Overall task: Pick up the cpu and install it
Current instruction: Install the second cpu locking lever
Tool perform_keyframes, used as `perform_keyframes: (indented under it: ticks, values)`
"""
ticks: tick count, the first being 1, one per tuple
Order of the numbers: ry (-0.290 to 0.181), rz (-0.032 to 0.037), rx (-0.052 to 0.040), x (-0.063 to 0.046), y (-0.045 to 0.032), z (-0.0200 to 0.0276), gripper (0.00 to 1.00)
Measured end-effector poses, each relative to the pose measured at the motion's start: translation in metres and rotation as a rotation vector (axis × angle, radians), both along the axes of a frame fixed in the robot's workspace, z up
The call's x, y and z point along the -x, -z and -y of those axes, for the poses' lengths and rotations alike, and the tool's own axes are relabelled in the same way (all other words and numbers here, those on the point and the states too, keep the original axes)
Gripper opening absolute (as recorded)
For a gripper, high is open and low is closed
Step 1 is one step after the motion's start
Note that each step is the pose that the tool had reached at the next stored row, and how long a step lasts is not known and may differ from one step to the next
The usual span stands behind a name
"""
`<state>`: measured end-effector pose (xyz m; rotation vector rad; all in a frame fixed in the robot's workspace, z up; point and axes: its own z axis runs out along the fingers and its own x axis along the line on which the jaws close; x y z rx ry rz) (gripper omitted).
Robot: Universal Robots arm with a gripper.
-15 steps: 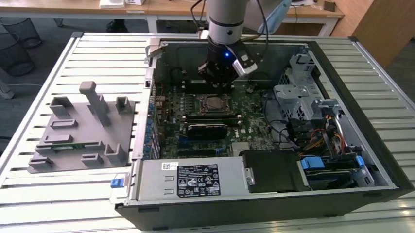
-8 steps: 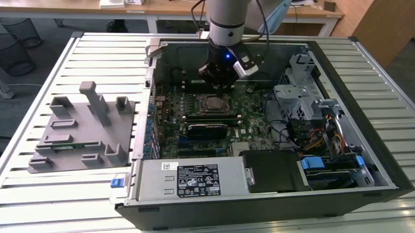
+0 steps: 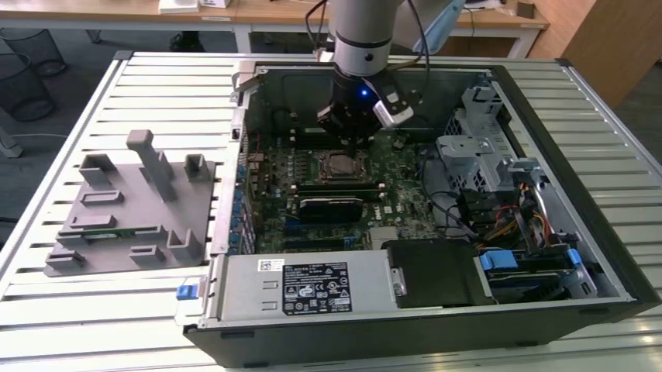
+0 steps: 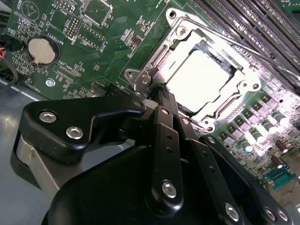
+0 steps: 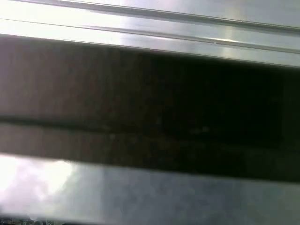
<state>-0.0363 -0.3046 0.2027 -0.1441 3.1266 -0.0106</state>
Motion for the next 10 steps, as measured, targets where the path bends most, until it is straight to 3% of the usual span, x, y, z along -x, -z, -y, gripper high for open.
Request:
perform_keyframes:
  ticks: [10]
  values:
    - [0.000,0.0000,0.0000,-0.0016,0.0000,0.0091,0.11]
